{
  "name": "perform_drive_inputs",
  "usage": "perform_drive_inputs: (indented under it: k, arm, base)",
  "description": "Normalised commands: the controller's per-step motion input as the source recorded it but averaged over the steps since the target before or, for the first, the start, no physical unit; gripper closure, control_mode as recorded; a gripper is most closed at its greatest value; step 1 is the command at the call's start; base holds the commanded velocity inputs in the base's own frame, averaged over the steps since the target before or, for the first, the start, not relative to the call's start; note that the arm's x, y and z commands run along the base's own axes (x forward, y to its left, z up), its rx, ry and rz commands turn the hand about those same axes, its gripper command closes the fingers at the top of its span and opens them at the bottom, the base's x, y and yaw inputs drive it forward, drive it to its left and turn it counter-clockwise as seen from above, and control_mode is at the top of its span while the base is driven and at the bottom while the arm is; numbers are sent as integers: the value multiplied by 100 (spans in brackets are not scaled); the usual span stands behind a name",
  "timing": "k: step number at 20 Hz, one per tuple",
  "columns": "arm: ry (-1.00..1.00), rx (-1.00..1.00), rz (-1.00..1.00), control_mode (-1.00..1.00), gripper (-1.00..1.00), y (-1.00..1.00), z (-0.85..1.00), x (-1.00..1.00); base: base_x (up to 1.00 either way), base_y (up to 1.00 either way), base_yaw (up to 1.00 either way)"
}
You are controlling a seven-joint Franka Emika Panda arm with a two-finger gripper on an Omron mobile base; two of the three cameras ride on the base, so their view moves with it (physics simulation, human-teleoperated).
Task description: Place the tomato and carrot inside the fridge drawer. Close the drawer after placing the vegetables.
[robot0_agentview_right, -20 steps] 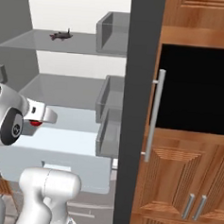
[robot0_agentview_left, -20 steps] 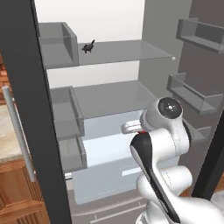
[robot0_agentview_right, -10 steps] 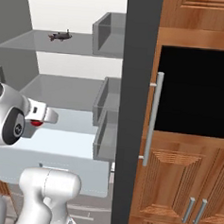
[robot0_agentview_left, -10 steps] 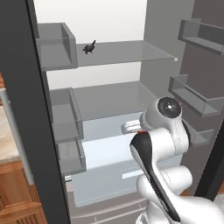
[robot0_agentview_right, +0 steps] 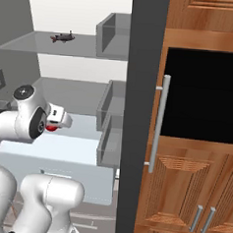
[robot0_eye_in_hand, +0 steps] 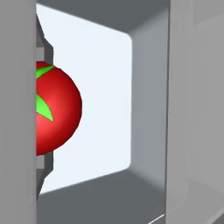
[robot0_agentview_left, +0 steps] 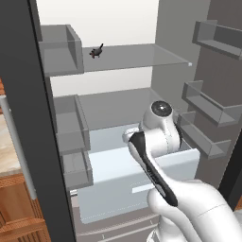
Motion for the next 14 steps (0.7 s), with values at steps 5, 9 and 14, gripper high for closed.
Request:
perform_drive_inputs:
  k: [5,9,14]
  arm:
    - [14,0,4,-100,100,16,-64,71]
    - [13,0,1,-100,100,13,-58,35]
    - [13,0,0,-100,100,1,-58,21]
  base:
    - [0,0,0]
    - [0,0,0]
    - [0,0,0]
